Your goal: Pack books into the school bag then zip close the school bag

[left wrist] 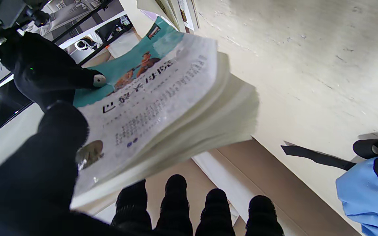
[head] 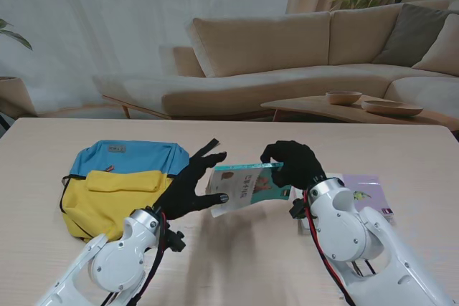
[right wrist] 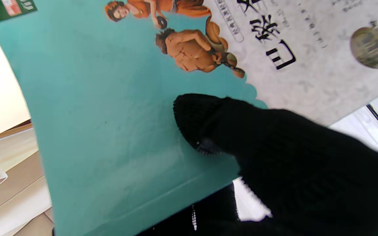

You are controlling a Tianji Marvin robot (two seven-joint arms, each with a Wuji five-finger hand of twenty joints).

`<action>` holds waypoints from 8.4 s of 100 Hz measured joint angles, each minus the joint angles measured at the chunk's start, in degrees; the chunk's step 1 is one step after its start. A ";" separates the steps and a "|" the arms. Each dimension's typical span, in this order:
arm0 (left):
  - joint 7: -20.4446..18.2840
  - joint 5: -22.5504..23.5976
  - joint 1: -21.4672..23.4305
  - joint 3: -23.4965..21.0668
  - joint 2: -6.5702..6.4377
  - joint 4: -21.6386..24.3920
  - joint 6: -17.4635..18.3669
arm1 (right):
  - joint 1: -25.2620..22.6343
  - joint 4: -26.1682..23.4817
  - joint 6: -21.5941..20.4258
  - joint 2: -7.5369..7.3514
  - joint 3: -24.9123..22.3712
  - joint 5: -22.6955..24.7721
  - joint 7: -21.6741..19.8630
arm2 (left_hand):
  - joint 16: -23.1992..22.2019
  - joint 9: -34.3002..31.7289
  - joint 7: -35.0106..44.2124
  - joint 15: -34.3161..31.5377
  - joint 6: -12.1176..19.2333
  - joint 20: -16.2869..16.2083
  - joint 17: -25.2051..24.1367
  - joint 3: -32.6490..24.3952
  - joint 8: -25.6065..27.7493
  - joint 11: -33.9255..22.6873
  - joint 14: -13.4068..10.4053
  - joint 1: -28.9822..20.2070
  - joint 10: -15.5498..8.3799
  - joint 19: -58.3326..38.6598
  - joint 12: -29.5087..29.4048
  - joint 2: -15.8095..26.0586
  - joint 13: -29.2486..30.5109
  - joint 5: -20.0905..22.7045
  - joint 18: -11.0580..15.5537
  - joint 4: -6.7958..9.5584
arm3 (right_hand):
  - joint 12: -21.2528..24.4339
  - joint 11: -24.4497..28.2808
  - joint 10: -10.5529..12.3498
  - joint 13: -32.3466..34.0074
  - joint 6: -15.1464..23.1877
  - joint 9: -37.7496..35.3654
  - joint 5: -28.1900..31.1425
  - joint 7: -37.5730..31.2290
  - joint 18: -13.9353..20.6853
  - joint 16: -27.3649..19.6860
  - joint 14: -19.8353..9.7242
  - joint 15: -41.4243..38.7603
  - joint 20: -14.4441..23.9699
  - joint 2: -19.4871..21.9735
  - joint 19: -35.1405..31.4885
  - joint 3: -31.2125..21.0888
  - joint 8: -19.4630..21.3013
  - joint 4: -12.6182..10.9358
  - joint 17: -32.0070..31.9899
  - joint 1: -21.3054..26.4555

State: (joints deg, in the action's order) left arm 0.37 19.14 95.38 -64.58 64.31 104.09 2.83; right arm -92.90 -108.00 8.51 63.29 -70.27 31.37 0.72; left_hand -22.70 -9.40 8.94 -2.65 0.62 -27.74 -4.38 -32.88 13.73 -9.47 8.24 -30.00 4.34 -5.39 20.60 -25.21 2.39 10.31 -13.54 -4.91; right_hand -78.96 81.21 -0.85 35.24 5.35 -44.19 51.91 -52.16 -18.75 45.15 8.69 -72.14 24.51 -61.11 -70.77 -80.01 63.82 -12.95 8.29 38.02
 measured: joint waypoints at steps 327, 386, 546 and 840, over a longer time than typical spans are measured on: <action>2.19 -20.00 7.28 -6.29 1.75 5.14 4.57 | -6.51 -0.04 -5.90 3.65 -2.30 -45.23 -0.78 | -23.96 -36.53 40.81 -48.02 -5.42 -20.19 25.10 11.66 32.61 -17.18 19.64 -36.11 9.89 -72.78 39.88 0.93 36.40 18.18 -17.93 -2.02 | 53.51 -46.23 -7.23 29.93 -3.02 -23.42 5.74 6.05 -1.00 -24.83 4.34 30.58 -11.17 7.90 -4.11 7.61 -42.25 28.89 41.51 5.46; -0.87 -21.21 7.97 -7.59 1.29 6.42 2.49 | -7.77 -4.33 4.49 4.83 -5.10 -53.00 1.79 | -11.59 -9.49 25.97 -21.89 -5.92 -11.22 4.34 -0.95 14.50 -10.51 13.94 -8.58 7.81 -51.00 8.18 4.21 13.26 -0.10 -14.47 -0.17 | 50.63 -43.20 -10.04 34.71 -8.99 -23.49 7.98 7.31 -4.41 -22.99 7.00 27.36 -11.31 5.85 -11.81 6.15 -40.86 28.89 48.87 5.46; -24.41 33.75 23.33 -37.29 -5.27 15.99 10.02 | -2.68 1.76 9.16 6.34 -10.99 -59.76 3.20 | -8.61 -7.25 20.02 -10.52 1.91 -10.43 -0.35 4.32 12.32 -6.08 4.64 -8.03 -0.03 -24.82 5.60 5.59 7.85 0.01 -6.35 0.43 | 49.10 -41.80 -10.70 35.00 -10.12 -24.10 8.03 7.31 -4.57 -21.71 7.30 25.98 -11.02 5.80 -14.26 6.14 -38.56 28.89 49.46 5.46; -7.01 27.72 11.57 -26.13 -3.27 8.05 -3.92 | -2.84 0.74 17.19 5.52 -10.28 -53.44 -1.30 | -23.07 -46.07 46.12 -53.36 5.15 -15.68 25.35 21.35 38.87 -33.60 14.73 -36.14 3.52 -69.13 23.87 8.00 45.74 18.63 -16.23 -0.25 | 49.64 -40.36 -11.29 35.00 -10.39 -24.05 8.04 7.46 -4.94 -21.72 7.51 25.85 -11.18 5.79 -14.73 6.14 -35.72 29.51 49.55 5.46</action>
State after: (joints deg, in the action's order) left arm -6.65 46.87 106.95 -90.71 61.04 112.14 -1.09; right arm -95.74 -107.26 25.71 68.81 -80.55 -22.08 -0.57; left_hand -45.78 -55.47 55.06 -56.01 5.76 -43.43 20.97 -11.53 52.60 -43.07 22.97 -66.14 7.86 -74.52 44.46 -17.21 48.13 28.94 -29.77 -5.15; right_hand -29.32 40.84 -12.13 70.24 -5.04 -68.24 59.95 -44.70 -23.69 23.43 16.19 -46.29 13.33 -55.32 -85.50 -73.87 28.10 16.56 57.84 43.48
